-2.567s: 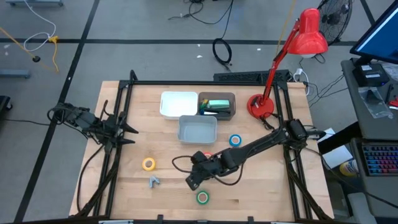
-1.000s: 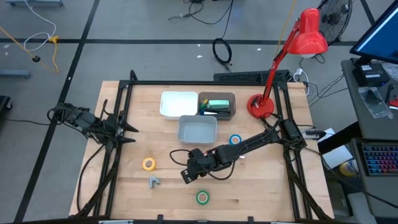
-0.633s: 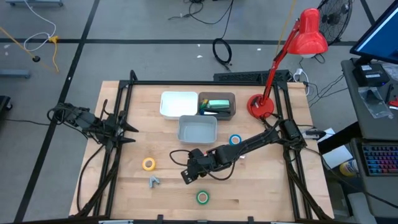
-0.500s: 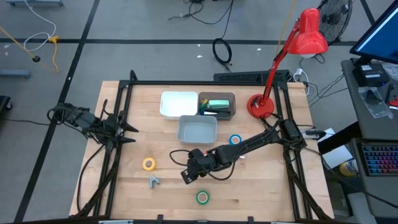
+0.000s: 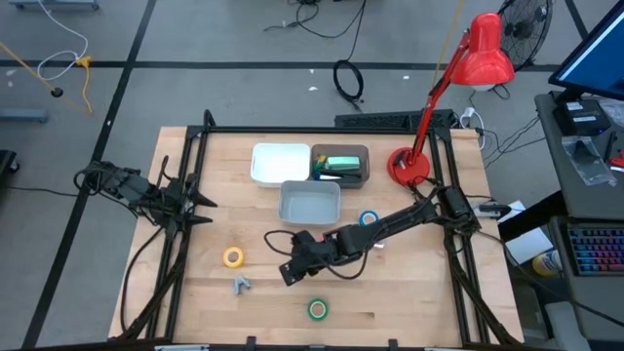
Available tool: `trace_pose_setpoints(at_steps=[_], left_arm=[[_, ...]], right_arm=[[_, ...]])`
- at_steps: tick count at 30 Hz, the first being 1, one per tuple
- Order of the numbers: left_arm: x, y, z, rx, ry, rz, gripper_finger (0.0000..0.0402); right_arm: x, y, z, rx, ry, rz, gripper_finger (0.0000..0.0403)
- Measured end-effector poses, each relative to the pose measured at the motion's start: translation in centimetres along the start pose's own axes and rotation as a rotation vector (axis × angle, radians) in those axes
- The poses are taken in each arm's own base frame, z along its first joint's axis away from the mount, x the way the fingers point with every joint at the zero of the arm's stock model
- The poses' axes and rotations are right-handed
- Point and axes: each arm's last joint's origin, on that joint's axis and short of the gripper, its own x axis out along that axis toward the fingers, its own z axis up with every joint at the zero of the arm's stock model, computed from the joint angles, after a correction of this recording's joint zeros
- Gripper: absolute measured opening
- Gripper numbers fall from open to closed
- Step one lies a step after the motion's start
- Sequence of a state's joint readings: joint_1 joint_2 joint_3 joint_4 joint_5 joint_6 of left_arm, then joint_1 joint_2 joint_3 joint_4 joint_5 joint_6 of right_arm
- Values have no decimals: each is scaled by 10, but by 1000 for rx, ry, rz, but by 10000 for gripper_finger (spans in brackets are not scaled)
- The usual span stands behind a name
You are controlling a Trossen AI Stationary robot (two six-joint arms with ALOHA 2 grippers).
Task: Pick and place Stapler, Stapler remover, tape
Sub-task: Put the green stapler into the black bin
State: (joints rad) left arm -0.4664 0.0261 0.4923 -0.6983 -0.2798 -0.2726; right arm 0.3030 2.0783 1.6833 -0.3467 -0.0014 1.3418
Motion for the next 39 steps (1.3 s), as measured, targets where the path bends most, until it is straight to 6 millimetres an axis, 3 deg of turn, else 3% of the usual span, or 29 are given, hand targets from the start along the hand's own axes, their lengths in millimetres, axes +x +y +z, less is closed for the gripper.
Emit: trace_pose_setpoints(at_steps=[20,30,35,39], left_arm=[[0,0,0,0,0,0,214],[0,0,0,0,0,0,214],[0,0,0,0,0,0,214],[0,0,0,0,0,0,214]], right_arm=[[-1,-13,-2,50,28,-130,147],[-1,-20,-3,73,29,-190,181],[5,-36,-3,119,36,-242,189],[9,-37,-4,130,79,-194,189]])
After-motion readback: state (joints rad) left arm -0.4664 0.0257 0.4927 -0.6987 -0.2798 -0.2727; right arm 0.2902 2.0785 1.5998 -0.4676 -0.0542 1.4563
